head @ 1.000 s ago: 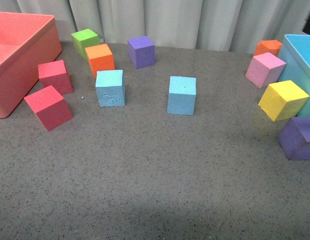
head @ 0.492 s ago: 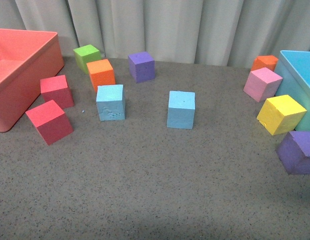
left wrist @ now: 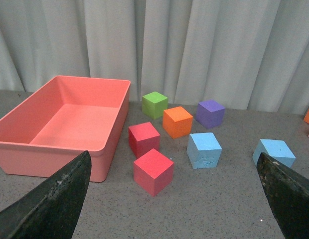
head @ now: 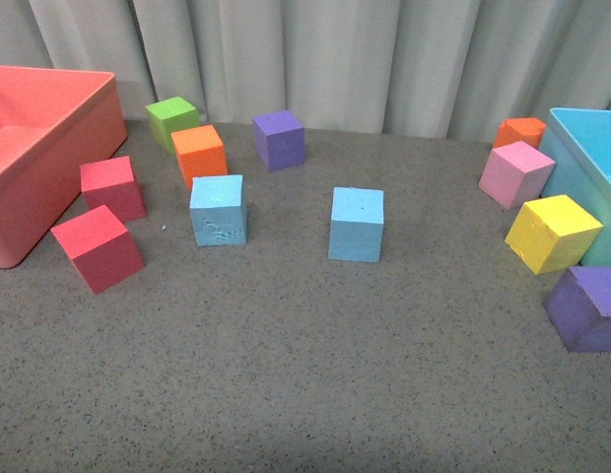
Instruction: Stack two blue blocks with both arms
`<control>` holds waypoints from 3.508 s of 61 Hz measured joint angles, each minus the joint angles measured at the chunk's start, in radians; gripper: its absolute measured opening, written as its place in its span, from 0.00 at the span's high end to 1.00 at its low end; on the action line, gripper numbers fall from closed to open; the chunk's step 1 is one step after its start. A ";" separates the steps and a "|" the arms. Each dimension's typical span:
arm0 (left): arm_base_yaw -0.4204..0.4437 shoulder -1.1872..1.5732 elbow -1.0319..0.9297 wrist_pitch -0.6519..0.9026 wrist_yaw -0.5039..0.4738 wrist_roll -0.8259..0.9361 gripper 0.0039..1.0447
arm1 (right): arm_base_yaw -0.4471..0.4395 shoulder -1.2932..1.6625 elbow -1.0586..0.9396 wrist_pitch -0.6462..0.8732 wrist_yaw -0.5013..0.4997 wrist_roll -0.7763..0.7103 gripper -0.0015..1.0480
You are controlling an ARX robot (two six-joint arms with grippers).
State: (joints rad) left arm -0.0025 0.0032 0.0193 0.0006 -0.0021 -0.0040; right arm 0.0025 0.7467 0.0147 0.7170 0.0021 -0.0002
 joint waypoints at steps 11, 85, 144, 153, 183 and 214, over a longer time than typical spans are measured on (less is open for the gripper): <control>0.000 0.000 0.000 0.000 0.000 0.000 0.06 | 0.000 -0.138 -0.010 -0.122 0.000 0.000 0.99; 0.000 0.000 0.000 0.000 0.000 0.000 0.06 | 0.000 -0.742 -0.012 -0.711 -0.004 0.000 0.99; -0.164 1.382 0.487 0.369 -0.079 -0.113 0.06 | 0.000 -0.743 -0.012 -0.716 -0.003 0.000 0.09; -0.217 1.699 0.789 0.201 -0.045 -0.112 0.06 | 0.000 -0.743 -0.012 -0.716 -0.003 0.000 0.09; -0.266 2.126 1.348 -0.116 -0.083 -0.161 0.06 | 0.000 -0.743 -0.012 -0.716 -0.003 0.000 0.09; -0.257 2.325 1.636 -0.331 -0.085 -0.229 0.06 | 0.000 -0.743 -0.012 -0.716 -0.003 0.000 0.09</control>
State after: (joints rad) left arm -0.2596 2.3287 1.6554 -0.3302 -0.0872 -0.2333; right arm 0.0025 0.0036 0.0029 0.0013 -0.0013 0.0002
